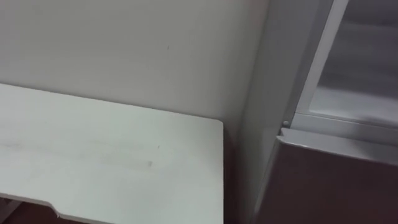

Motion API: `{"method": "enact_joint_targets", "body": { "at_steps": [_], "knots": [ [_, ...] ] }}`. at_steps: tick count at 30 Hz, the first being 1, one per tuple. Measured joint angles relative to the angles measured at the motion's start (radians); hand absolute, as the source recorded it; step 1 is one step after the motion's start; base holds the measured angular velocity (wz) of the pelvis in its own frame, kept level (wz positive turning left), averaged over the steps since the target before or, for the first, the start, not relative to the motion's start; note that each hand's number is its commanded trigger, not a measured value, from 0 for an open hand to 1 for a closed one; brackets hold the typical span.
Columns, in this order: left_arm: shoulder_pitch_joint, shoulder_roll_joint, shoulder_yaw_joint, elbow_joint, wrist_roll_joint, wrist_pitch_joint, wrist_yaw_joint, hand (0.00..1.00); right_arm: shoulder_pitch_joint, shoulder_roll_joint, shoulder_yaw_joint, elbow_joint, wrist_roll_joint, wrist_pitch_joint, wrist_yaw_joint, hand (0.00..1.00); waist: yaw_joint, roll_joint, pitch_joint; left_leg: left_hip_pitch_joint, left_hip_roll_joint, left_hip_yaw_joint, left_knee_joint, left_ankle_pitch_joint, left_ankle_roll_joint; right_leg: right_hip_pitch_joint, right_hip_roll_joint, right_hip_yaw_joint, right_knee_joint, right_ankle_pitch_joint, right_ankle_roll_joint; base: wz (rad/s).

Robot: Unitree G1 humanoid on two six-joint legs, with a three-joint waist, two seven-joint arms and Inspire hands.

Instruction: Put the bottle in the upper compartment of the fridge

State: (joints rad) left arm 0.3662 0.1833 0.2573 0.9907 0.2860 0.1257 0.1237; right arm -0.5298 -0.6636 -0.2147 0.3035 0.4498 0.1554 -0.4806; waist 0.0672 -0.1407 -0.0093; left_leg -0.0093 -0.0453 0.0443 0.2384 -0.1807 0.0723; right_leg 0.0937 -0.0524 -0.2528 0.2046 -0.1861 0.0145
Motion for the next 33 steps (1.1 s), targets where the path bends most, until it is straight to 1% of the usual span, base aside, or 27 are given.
{"method": "enact_joint_targets", "body": {
  "at_steps": [2, 4, 6, 7, 8, 10, 11, 12, 13, 15, 16, 17, 19, 20, 21, 23, 24, 25, 27, 28, 30, 31, 32, 33],
  "knots": [
    [0.004, 0.0, 0.005, -0.002, 0.0, 0.003, 0.001, 0.0, -0.001, 0.0, 0.003, 0.011, 0.002, 0.0, -0.009, 1.0, 0.015, 0.0, -0.0003, -0.009, -0.001, -0.004, 0.001, 0.001, 0.0, -0.007, 0.0, -0.002, -0.001, 0.0, 0.0, 0.05],
    [0.013, 0.0, 0.007, -0.012, 0.0, 0.008, 0.001, 0.0, -0.012, -0.001, 0.012, 0.038, 0.007, 0.0, -0.011, 1.0, 0.019, 0.0, -0.0018, -0.018, -0.003, -0.012, 0.003, 0.002, -0.001, -0.006, 0.0, -0.012, -0.001, 0.0, 0.0, 0.13],
    [0.023, 0.0, 0.016, -0.021, 0.0, 0.01, 0.001, 0.0, -0.04, -0.004, 0.026, 0.082, 0.025, 0.009, -0.013, 1.0, 0.019, 0.0, -0.0019, -0.025, -0.004, -0.025, 0.005, 0.003, -0.002, -0.008, -0.001, -0.028, -0.001, 0.0, 0.0, 0.2],
    [0.027, 0.0, 0.017, -0.03, -0.003, 0.015, 0.001, 0.0, -0.054, -0.012, 0.031, 0.101, 0.045, 0.022, -0.017, 1.0, 0.019, 0.001, -0.0021, -0.038, -0.004, -0.032, 0.013, 0.003, -0.002, -0.012, 0.0, -0.034, -0.002, 0.0, 0.0, 0.24],
    [0.032, 0.001, 0.017, -0.039, -0.019, 0.019, 0.001, 0.0, -0.077, -0.013, 0.041, 0.127, 0.05, 0.026, -0.021, 1.0, 0.017, 0.005, -0.0032, -0.055, -0.005, -0.045, 0.026, 0.003, -0.002, -0.018, 0.0, -0.053, -0.003, 0.0, 0.0, 0.27],
    [0.038, 0.001, 0.017, -0.057, -0.022, 0.02, 0.002, 0.0, -0.104, -0.013, 0.043, 0.162, 0.052, 0.03, -0.028, 1.0, 0.016, 0.01, -0.0048, -0.079, -0.007, -0.058, 0.036, 0.004, -0.004, -0.03, 0.001, -0.067, -0.003, 0.0, 0.0, 0.28],
    [0.038, 0.001, 0.017, -0.066, -0.021, 0.021, 0.003, 0.0, -0.129, -0.013, 0.044, 0.174, 0.053, 0.028, -0.045, 1.0, 0.02, 0.014, -0.0065, -0.091, -0.007, -0.063, 0.038, 0.006, -0.005, -0.04, 0.0, -0.085, -0.002, 0.0, 0.0, 0.22],
    [0.036, 0.003, 0.017, -0.073, -0.021, 0.021, 0.004, 0.0, -0.154, -0.014, 0.049, 0.191, 0.057, 0.028, -0.062, 1.0, 0.02, 0.017, -0.0056, -0.102, -0.007, -0.069, 0.039, 0.008, -0.007, -0.045, -0.001, -0.102, -0.002, 0.0, -0.001, 0.2],
    [0.034, 0.006, 0.017, -0.075, -0.021, 0.021, 0.004, 0.0, -0.163, -0.014, 0.054, 0.199, 0.057, 0.028, -0.069, 1.0, 0.02, 0.018, -0.005, -0.105, -0.009, -0.076, 0.04, 0.01, -0.008, -0.047, -0.001, -0.11, -0.002, 0.0, -0.001, 0.19],
    [0.03, 0.01, 0.017, -0.08, -0.022, 0.021, 0.008, 0.0, -0.189, -0.014, 0.077, 0.213, 0.056, 0.024, -0.087, 1.0, 0.028, 0.02, -0.0068, -0.121, -0.008, -0.081, 0.04, 0.013, -0.01, -0.062, 0.001, -0.108, -0.001, 0.0, -0.001, 0.09],
    [0.028, 0.01, 0.016, -0.081, -0.022, 0.022, 0.018, 0.0, -0.221, -0.017, 0.102, 0.238, 0.055, 0.021, -0.091, 1.0, 0.033, 0.021, -0.0055, -0.131, -0.007, -0.082, 0.04, 0.016, -0.012, -0.073, 0.002, -0.109, -0.001, 0.001, -0.002, 0.0],
    [0.019, 0.011, 0.014, -0.085, -0.022, 0.025, 0.02, 0.0, -0.249, -0.031, 0.14, 0.262, 0.055, 0.016, -0.094, 1.0, 0.041, 0.028, 0.0025, -0.145, -0.005, -0.087, 0.051, 0.016, -0.013, -0.078, 0.005, -0.115, -0.003, 0.005, -0.007, 0.06],
    [-0.001, 0.015, 0.014, -0.091, -0.021, 0.028, 0.02, 0.0, -0.279, -0.054, 0.169, 0.296, 0.053, 0.006, -0.084, 1.0, 0.047, 0.034, 0.0052, -0.17, -0.006, -0.099, 0.063, 0.017, -0.014, -0.092, 0.006, -0.134, -0.003, 0.006, -0.009, 0.19],
    [-0.006, 0.019, 0.013, -0.099, -0.021, 0.027, 0.02, 0.0, -0.3, -0.056, 0.173, 0.317, 0.054, -0.002, -0.076, 1.0, 0.053, 0.038, 0.0071, -0.181, -0.005, -0.103, 0.07, 0.017, -0.014, -0.099, 0.008, -0.136, -0.003, 0.007, -0.011, 0.16],
    [-0.006, 0.023, 0.013, -0.106, -0.021, 0.027, 0.02, 0.0, -0.304, -0.056, 0.174, 0.32, 0.053, -0.004, -0.072, 1.0, 0.059, 0.039, 0.0068, -0.187, -0.004, -0.103, 0.072, 0.017, -0.015, -0.104, 0.009, -0.136, -0.002, 0.007, -0.012, 0.06],
    [-0.006, 0.04, 0.013, -0.111, -0.023, 0.026, 0.02, 0.0, -0.315, -0.056, 0.174, 0.327, 0.054, -0.024, -0.065, 1.0, 0.077, 0.045, 0.0079, -0.202, -0.002, -0.107, 0.081, 0.016, -0.016, -0.115, 0.011, -0.138, -0.003, 0.008, -0.013, 0.04],
    [-0.004, 0.046, 0.013, -0.111, -0.038, 0.026, 0.02, 0.0, -0.315, -0.057, 0.176, 0.327, 0.054, -0.04, -0.062, 1.0, 0.079, 0.049, 0.0088, -0.207, -0.003, -0.112, 0.083, 0.017, -0.016, -0.116, 0.011, -0.144, -0.002, 0.008, -0.013, 0.09],
    [-0.001, 0.048, 0.013, -0.111, -0.047, 0.027, 0.02, 0.0, -0.315, -0.057, 0.178, 0.327, 0.055, -0.047, -0.062, 1.0, 0.081, 0.051, 0.009, -0.207, -0.003, -0.112, 0.083, 0.017, -0.016, -0.117, 0.01, -0.144, -0.002, 0.008, -0.013, 0.05],
    [0.004, 0.052, 0.013, -0.112, -0.075, 0.027, 0.02, 0.0, -0.316, -0.072, 0.193, 0.342, 0.056, -0.064, -0.061, 1.0, 0.086, 0.058, 0.0111, -0.208, -0.003, -0.11, 0.084, 0.017, -0.016, -0.122, 0.009, -0.146, -0.001, 0.008, -0.013, -0.02],
    [0.003, 0.053, 0.011, -0.107, -0.079, 0.027, 0.02, 0.0, -0.317, -0.079, 0.194, 0.357, 0.056, -0.078, -0.055, 1.0, 0.102, 0.069, 0.0141, -0.209, -0.002, -0.107, 0.084, 0.017, -0.016, -0.12, 0.009, -0.146, 0.0, 0.01, -0.016, -0.06],
    [-0.001, 0.053, 0.011, -0.106, -0.08, 0.026, 0.02, 0.0, -0.319, -0.086, 0.196, 0.377, 0.054, -0.091, -0.039, 1.0, 0.106, 0.072, 0.0123, -0.213, -0.002, -0.107, 0.089, 0.017, -0.016, -0.121, 0.009, -0.152, 0.0, 0.011, -0.018, 0.01],
    [-0.001, 0.053, 0.01, -0.105, -0.082, 0.022, 0.02, 0.0, -0.325, -0.089, 0.195, 0.394, 0.058, -0.1, -0.028, 0.87, 0.107, 0.076, 0.0129, -0.22, -0.002, -0.112, 0.096, 0.017, -0.016, -0.121, 0.009, -0.16, 0.0, 0.012, -0.019, 0.1],
    [-0.001, 0.055, -0.001, -0.105, -0.096, 0.02, 0.02, 0.0, -0.33, -0.092, 0.195, 0.409, 0.063, -0.105, -0.022, 0.82, 0.108, 0.081, 0.0151, -0.223, -0.002, -0.112, 0.1, 0.016, -0.016, -0.121, 0.009, -0.161, 0.0, 0.013, -0.02, 0.09],
    [-0.001, 0.056, -0.009, -0.105, -0.099, 0.021, 0.02, 0.0, -0.335, -0.094, 0.197, 0.419, 0.063, -0.111, -0.019, 0.71, 0.109, 0.083, 0.0149, -0.225, -0.002, -0.112, 0.102, 0.016, -0.015, -0.122, 0.009, -0.161, 0.0, 0.014, -0.021, 0.04]
  ]
}}
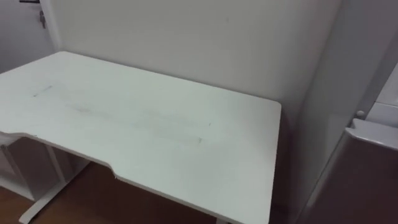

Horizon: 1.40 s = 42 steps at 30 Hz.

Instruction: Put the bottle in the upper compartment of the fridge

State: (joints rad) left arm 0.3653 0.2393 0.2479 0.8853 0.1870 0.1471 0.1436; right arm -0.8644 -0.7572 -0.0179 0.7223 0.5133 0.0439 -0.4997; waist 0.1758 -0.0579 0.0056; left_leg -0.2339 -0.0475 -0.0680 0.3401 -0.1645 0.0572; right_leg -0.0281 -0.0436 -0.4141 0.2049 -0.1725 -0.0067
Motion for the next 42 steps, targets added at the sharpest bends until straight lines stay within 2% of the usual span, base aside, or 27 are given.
{"method": "enact_joint_targets", "body": {
  "at_steps": [1, 2, 3, 6, 8, 12, 16, 29, 34, 42],
  "knots": [
    [0.0, 0.001, -0.014, 0.001, 0.0, 0.001, 0.0, 0.0, -0.009, -0.002, 0.003, 0.013, -0.001, -0.003, 0.004, 0.54, 0.002, 0.007, 0.0009, -0.003, -0.001, -0.003, 0.004, -0.001, 0.001, -0.001, 0.0, -0.001, 0.0, 0.001, -0.001, 0.04],
    [-0.002, 0.003, -0.023, 0.004, -0.005, 0.003, 0.0, 0.0, -0.02, -0.004, 0.017, 0.036, -0.003, -0.011, 0.017, 0.11, 0.002, 0.013, 0.0009, -0.006, -0.002, -0.007, 0.007, -0.001, 0.001, -0.002, 0.0, 0.0, 0.0, 0.002, -0.002, 0.05],
    [-0.003, 0.005, -0.026, 0.006, -0.014, 0.004, 0.0, 0.0, -0.022, -0.004, 0.018, 0.043, -0.004, -0.017, 0.023, 0.0, 0.001, 0.016, 0.0, -0.01, -0.002, -0.009, 0.008, -0.001, 0.001, -0.005, 0.0, -0.001, 0.0, 0.002, -0.003, 0.05],
    [-0.004, 0.011, -0.036, 0.007, -0.041, 0.008, 0.0, 0.0, -0.022, -0.007, 0.019, 0.047, -0.007, -0.042, 0.049, 0.0, 0.002, 0.026, -0.0023, -0.022, -0.001, -0.014, 0.014, -0.001, -0.006, -0.014, -0.001, 0.004, 0.001, 0.004, -0.007, 0.01],
    [-0.003, 0.012, -0.048, 0.008, -0.062, 0.017, 0.002, 0.0, -0.024, -0.01, 0.024, 0.049, -0.006, -0.053, 0.065, 0.0, 0.004, 0.036, -0.0069, -0.025, -0.001, -0.016, 0.014, 0.002, -0.008, -0.017, -0.001, 0.002, 0.001, 0.005, -0.008, 0.0],
    [-0.004, 0.013, -0.058, 0.006, -0.077, 0.019, 0.002, 0.0, -0.025, -0.019, 0.035, 0.051, -0.006, -0.056, 0.069, 0.0, 0.013, 0.043, -0.0069, -0.023, 0.0, -0.016, 0.013, 0.009, -0.005, -0.016, 0.0, 0.002, 0.0, 0.006, -0.009, 0.0],
    [-0.004, 0.016, -0.058, 0.006, -0.079, 0.019, 0.002, 0.0, -0.025, -0.021, 0.035, 0.062, -0.006, -0.056, 0.066, 0.0, 0.014, 0.037, -0.0057, -0.024, -0.001, -0.014, 0.015, 0.012, -0.004, -0.015, -0.002, 0.0, -0.005, 0.0, -0.015, 0.02],
    [-0.004, 0.02, -0.075, 0.006, -0.115, 0.018, 0.002, 0.0, -0.024, -0.021, 0.037, 0.088, -0.002, -0.055, 0.065, 0.0, 0.007, 0.021, -0.0078, -0.02, 0.0, -0.001, 0.012, 0.014, -0.002, -0.014, -0.001, 0.002, -0.017, -0.001, -0.013, 0.0],
    [-0.004, 0.023, -0.075, 0.004, -0.117, 0.018, 0.003, 0.0, -0.024, -0.021, 0.044, 0.09, 0.0, -0.043, 0.067, 0.0, -0.002, 0.011, -0.0084, -0.016, -0.001, 0.001, 0.005, 0.016, -0.001, -0.009, -0.002, 0.003, -0.019, 0.0, -0.012, 0.0],
    [-0.003, 0.024, -0.075, -0.007, -0.117, 0.015, 0.004, 0.0, -0.024, -0.021, 0.055, 0.093, 0.006, -0.041, 0.074, 0.0, -0.007, 0.01, -0.0078, -0.004, -0.002, 0.003, 0.0, 0.016, -0.001, 0.001, -0.002, 0.005, -0.022, 0.0, -0.011, 0.0]
  ]
}}
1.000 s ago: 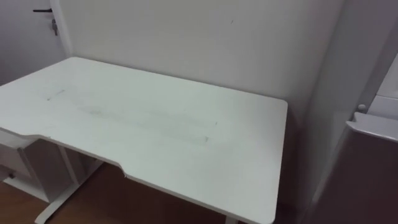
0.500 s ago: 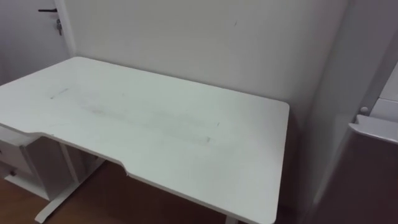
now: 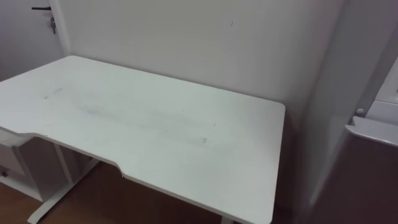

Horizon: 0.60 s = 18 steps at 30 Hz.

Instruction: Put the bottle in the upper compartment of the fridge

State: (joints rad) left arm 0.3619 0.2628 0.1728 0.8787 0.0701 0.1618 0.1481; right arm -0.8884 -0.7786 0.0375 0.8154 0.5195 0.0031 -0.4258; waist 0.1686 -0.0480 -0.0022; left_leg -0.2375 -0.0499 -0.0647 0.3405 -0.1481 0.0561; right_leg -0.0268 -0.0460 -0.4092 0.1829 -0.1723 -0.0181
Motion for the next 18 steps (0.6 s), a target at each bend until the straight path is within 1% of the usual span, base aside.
{"method": "enact_joint_targets", "body": {
  "at_steps": [1, 3, 4, 5, 6, 8, 9, 10, 11, 12, 13, 14, 15, 16, 17, 18],
  "knots": [
    [0.0, 0.0, 0.0, 0.0, 0.0, 0.0, 0.0, 0.0, 0.0, 0.0, 0.001, 0.001, 0.001, 0.003, 0.002, 0.0, 0.0, 0.001, 0.0013, 0.008, -0.001, 0.0, -0.003, 0.0, 0.0, 0.006, 0.0, 0.0, -0.003, -0.001, 0.001, 0.0],
    [0.0, 0.001, 0.0, -0.005, 0.0, 0.0, 0.004, 0.0, 0.0, 0.0, 0.001, 0.001, 0.004, 0.008, 0.002, 0.0, -0.001, 0.0, 0.0007, 0.016, -0.001, 0.0, -0.006, 0.0, 0.0, 0.014, 0.001, 0.001, -0.011, -0.001, 0.001, 0.0],
    [0.001, 0.001, 0.0, -0.01, 0.001, 0.0, 0.011, 0.0, 0.001, 0.0, 0.001, -0.003, 0.006, 0.012, 0.002, 0.0, -0.002, -0.003, -0.0006, 0.017, -0.001, 0.0, -0.008, 0.0, 0.0, 0.015, 0.002, 0.001, -0.012, -0.001, 0.001, 0.0],
    [0.001, 0.001, 0.0, -0.02, 0.003, 0.0, 0.022, 0.0, 0.007, 0.0, 0.001, -0.011, 0.009, 0.013, -0.001, 0.0, -0.004, -0.01, -0.0041, 0.018, 0.0, 0.0, -0.011, 0.001, -0.001, 0.015, 0.002, 0.001, -0.013, -0.001, 0.001, 0.0],
    [0.001, 0.001, 0.0, -0.025, 0.003, 0.0, 0.027, 0.0, 0.009, 0.0, 0.001, -0.015, 0.012, 0.015, -0.001, 0.0, -0.005, -0.013, -0.0057, 0.018, -0.001, 0.0, -0.013, 0.001, -0.002, 0.016, 0.002, 0.001, -0.013, -0.001, 0.001, 0.0],
    [0.001, 0.0, 0.002, -0.037, 0.007, 0.002, 0.039, 0.0, 0.014, 0.0, 0.001, -0.035, 0.029, 0.033, -0.003, 0.0, -0.011, -0.022, -0.0095, 0.029, -0.002, 0.002, -0.024, 0.003, -0.002, 0.03, 0.002, 0.002, -0.014, 0.0, 0.002, 0.0],
    [0.001, 0.0, 0.002, -0.037, 0.01, 0.003, 0.04, 0.0, 0.017, 0.0, 0.001, -0.04, 0.03, 0.04, -0.003, 0.0, -0.011, -0.025, -0.0096, 0.037, -0.003, 0.005, -0.033, 0.006, -0.002, 0.033, 0.0, 0.006, -0.014, 0.0, 0.002, -0.06],
    [0.003, -0.001, 0.005, -0.036, 0.01, 0.004, 0.04, 0.0, 0.024, 0.0, 0.001, -0.045, 0.041, 0.051, -0.001, 0.0, -0.012, -0.032, -0.008, 0.058, -0.007, 0.007, -0.052, 0.011, -0.002, 0.046, -0.003, 0.008, -0.018, -0.001, 0.004, -0.05],
    [0.005, -0.003, 0.012, -0.033, 0.009, 0.006, 0.04, 0.0, 0.03, 0.0, 0.001, -0.046, 0.066, 0.059, -0.001, 0.0, -0.017, -0.039, -0.0089, 0.076, -0.011, 0.008, -0.07, 0.015, -0.001, 0.057, -0.005, 0.008, -0.02, -0.004, 0.007, 0.0],
    [0.006, -0.005, 0.016, -0.031, 0.009, 0.008, 0.039, 0.0, 0.03, 0.0, 0.001, -0.046, 0.073, 0.065, -0.001, 0.0, -0.021, -0.042, -0.0082, 0.084, -0.013, 0.008, -0.074, 0.015, -0.001, 0.064, -0.005, 0.008, -0.024, -0.005, 0.008, 0.04],
    [0.007, -0.008, 0.022, -0.029, 0.01, 0.011, 0.039, 0.0, 0.036, 0.0, -0.003, -0.047, 0.076, 0.074, 0.0, 0.0, -0.028, -0.048, -0.0102, 0.094, -0.015, 0.007, -0.082, 0.015, 0.0, 0.075, -0.005, 0.008, -0.033, -0.005, 0.01, 0.07],
    [0.007, -0.008, 0.024, -0.028, 0.01, 0.012, 0.037, 0.0, 0.049, 0.0, -0.024, -0.054, 0.078, 0.083, 0.0, 0.0, -0.037, -0.054, -0.0095, 0.102, -0.017, 0.005, -0.086, 0.015, 0.0, 0.082, -0.005, 0.002, -0.034, -0.006, 0.011, 0.05],
    [0.007, -0.008, 0.024, -0.028, 0.011, 0.012, 0.036, 0.0, 0.055, 0.0, -0.033, -0.057, 0.079, 0.085, 0.0, 0.0, -0.04, -0.058, -0.0098, 0.105, -0.018, 0.005, -0.087, 0.016, 0.0, 0.084, -0.006, 0.0, -0.033, -0.006, 0.012, 0.04],
    [0.008, -0.008, 0.024, -0.028, 0.012, 0.012, 0.034, 0.0, 0.079, 0.0, -0.054, -0.08, 0.083, 0.087, 0.0, 0.0, -0.047, -0.063, -0.0089, 0.111, -0.018, 0.006, -0.089, 0.015, 0.001, 0.087, -0.007, 0.0, -0.033, -0.006, 0.012, 0.0],
    [0.008, -0.008, 0.024, -0.026, 0.012, 0.012, 0.034, 0.0, 0.111, 0.0, -0.074, -0.115, 0.09, 0.086, 0.0, 0.0, -0.055, -0.067, -0.0097, 0.114, -0.018, 0.005, -0.092, 0.015, 0.001, 0.089, -0.007, -0.002, -0.032, -0.006, 0.013, 0.0],
    [0.008, -0.009, 0.024, -0.024, 0.011, 0.012, 0.034, 0.0, 0.129, 0.0, -0.084, -0.134, 0.096, 0.086, 0.0, 0.0, -0.058, -0.068, -0.009, 0.119, -0.018, 0.006, -0.097, 0.015, 0.001, 0.092, -0.007, -0.002, -0.033, -0.005, 0.013, 0.0]
  ]
}}
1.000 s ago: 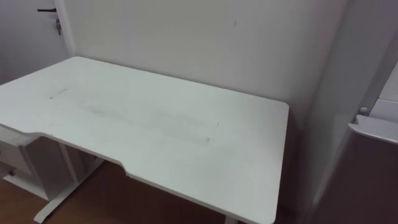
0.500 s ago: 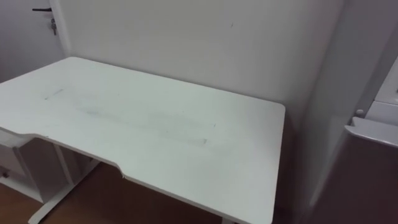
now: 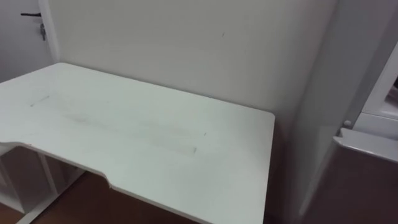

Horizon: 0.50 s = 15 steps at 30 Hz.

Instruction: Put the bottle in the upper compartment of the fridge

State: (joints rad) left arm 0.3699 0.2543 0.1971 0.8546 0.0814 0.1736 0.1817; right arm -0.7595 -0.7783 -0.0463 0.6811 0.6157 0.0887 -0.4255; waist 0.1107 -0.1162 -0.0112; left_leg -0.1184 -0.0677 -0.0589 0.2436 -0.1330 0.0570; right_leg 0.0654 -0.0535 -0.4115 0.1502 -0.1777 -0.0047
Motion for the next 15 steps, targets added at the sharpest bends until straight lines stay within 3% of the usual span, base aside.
{"method": "enact_joint_targets", "body": {
  "at_steps": [2, 7, 12, 15],
  "knots": [
    [0.0, -0.006, 0.0, 0.007, 0.0, 0.002, 0.001, 0.0, 0.071, 0.0, -0.022, -0.082, 0.011, 0.001, 0.002, 0.0, -0.016, 0.002, 0.0008, 0.022, 0.001, 0.001, -0.012, -0.001, 0.001, 0.018, -0.001, 0.001, 0.001, 0.001, 0.002, 0.0],
    [-0.005, -0.012, 0.0, 0.008, 0.0, 0.003, 0.001, 0.0, 0.149, 0.0, -0.038, -0.19, 0.01, 0.015, 0.033, 0.0, -0.035, 0.012, 0.0049, 0.042, 0.008, 0.023, -0.024, -0.004, 0.0, 0.026, 0.001, 0.03, 0.002, 0.001, 0.003, -0.13],
    [0.007, -0.013, 0.0, 0.017, 0.001, 0.003, -0.002, 0.0, 0.236, 0.0, -0.073, -0.306, 0.007, 0.036, 0.032, 0.0, -0.055, 0.025, -0.0002, 0.053, 0.01, 0.043, -0.026, -0.004, 0.001, 0.025, 0.001, 0.068, 0.006, 0.001, 0.002, -0.17],
    [0.015, -0.013, 0.003, 0.026, 0.001, 0.003, -0.017, 0.0, 0.242, 0.0, -0.077, -0.318, 0.008, 0.039, 0.023, 0.0, -0.055, 0.024, 0.0001, 0.062, 0.015, 0.06, -0.032, -0.004, 0.001, 0.025, 0.001, 0.092, 0.01, 0.001, 0.002, -0.25]
  ]
}}
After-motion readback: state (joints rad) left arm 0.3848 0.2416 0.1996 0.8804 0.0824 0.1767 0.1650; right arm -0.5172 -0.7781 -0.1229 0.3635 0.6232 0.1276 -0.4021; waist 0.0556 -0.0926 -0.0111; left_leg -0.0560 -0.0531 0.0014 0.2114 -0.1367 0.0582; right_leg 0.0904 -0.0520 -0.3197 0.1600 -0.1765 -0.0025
